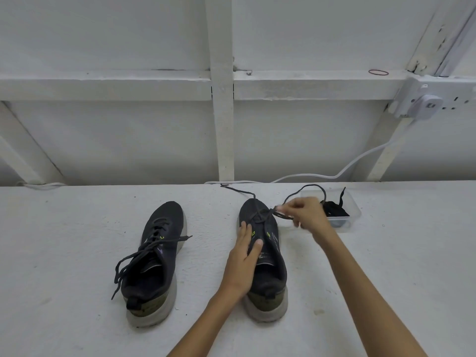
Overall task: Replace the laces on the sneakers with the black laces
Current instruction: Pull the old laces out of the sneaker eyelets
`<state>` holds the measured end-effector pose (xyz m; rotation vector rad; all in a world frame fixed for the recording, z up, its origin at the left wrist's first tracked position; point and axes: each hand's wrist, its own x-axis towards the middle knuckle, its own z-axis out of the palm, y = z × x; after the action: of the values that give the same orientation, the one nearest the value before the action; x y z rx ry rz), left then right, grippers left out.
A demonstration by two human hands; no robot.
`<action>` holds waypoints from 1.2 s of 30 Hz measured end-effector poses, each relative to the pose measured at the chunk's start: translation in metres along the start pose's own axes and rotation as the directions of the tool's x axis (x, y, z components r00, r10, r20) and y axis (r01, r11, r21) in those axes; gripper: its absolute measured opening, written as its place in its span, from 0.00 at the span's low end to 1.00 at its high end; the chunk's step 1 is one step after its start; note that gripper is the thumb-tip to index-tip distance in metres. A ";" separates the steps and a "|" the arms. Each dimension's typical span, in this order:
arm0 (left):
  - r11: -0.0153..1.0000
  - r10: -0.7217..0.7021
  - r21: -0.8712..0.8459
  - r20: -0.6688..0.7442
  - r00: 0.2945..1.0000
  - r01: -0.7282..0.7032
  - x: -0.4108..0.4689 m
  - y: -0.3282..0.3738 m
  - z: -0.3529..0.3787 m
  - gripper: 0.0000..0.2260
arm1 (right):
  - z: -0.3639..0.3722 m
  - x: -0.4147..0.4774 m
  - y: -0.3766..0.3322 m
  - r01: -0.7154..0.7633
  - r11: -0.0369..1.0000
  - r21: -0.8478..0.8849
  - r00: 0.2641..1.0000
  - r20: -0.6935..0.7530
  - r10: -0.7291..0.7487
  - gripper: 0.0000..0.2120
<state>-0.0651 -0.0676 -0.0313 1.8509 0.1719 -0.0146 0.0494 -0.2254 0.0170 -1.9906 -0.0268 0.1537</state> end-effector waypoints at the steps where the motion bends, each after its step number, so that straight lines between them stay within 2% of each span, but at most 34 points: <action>1: 1.000 0.000 0.000 -0.003 1.000 0.000 0.000 0.000 0.000 0.25 | 0.008 -0.004 0.005 -0.019 0.998 -0.055 0.998 0.052 0.022 0.10; 3: 1.000 -0.001 -0.002 -0.009 1.000 0.001 0.000 0.001 0.001 0.25 | 0.022 -0.011 0.014 -0.014 0.999 -0.033 0.996 0.092 0.018 0.07; 6: 1.000 -0.002 0.004 -0.020 1.000 0.002 0.000 0.001 0.001 0.25 | 0.029 -0.013 0.015 0.052 0.997 0.050 0.996 0.074 -0.055 0.03; 9: 1.000 -0.003 0.008 -0.016 1.000 0.003 0.000 0.000 0.001 0.25 | 0.021 -0.007 0.009 0.030 0.992 0.119 1.000 -0.003 -0.029 0.07; 11: 1.000 -0.004 0.006 -0.015 1.000 0.004 0.000 0.001 0.001 0.25 | 0.013 -0.002 0.009 0.012 0.995 0.102 1.000 -0.002 -0.012 0.09; 14: 1.000 -0.003 0.006 -0.017 1.000 0.003 0.000 0.001 0.001 0.25 | 0.019 -0.004 0.015 0.011 1.000 0.018 0.995 0.094 -0.013 0.08; 17: 1.000 0.006 0.008 -0.024 1.000 -0.006 0.000 0.001 0.001 0.25 | 0.036 -0.012 0.027 0.059 0.997 0.053 0.997 0.041 -0.061 0.04; 21: 1.000 0.003 0.021 -0.019 1.000 -0.002 -0.001 0.002 0.001 0.25 | 0.041 -0.012 0.029 0.092 0.993 0.076 0.995 0.031 -0.095 0.04; 23: 1.000 0.005 0.029 -0.010 1.000 -0.005 -0.001 0.003 0.001 0.25 | 0.036 -0.007 0.020 0.084 0.991 0.105 0.996 -0.035 -0.081 0.06; 26: 1.000 -0.003 0.018 -0.010 1.000 0.004 -0.002 0.004 0.001 0.25 | 0.027 0.006 0.011 0.059 0.955 0.292 0.963 -0.269 0.023 0.08; 28: 1.000 -0.008 0.014 -0.010 1.000 0.008 -0.002 0.004 0.001 0.25 | 0.025 0.008 0.010 0.053 0.932 0.359 0.937 -0.340 0.078 0.07; 30: 1.000 -0.007 0.005 -0.011 1.000 0.008 -0.001 0.003 0.001 0.25 | 0.027 0.002 0.012 0.000 0.942 0.336 0.954 -0.281 0.100 0.08; 33: 1.000 0.000 0.018 -0.014 1.000 0.000 -0.001 0.003 0.001 0.25 | 0.039 -0.015 0.019 -0.083 0.968 0.236 0.994 -0.050 0.097 0.12; 36: 1.000 0.000 0.016 -0.016 1.000 0.000 -0.001 0.003 0.001 0.25 | 0.045 -0.015 0.026 0.008 0.981 0.193 0.999 -0.054 0.002 0.07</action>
<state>-0.0655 -0.0696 -0.0288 1.8673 0.1831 -0.0016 0.0274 -0.1964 -0.0235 -1.7999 0.0197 0.0963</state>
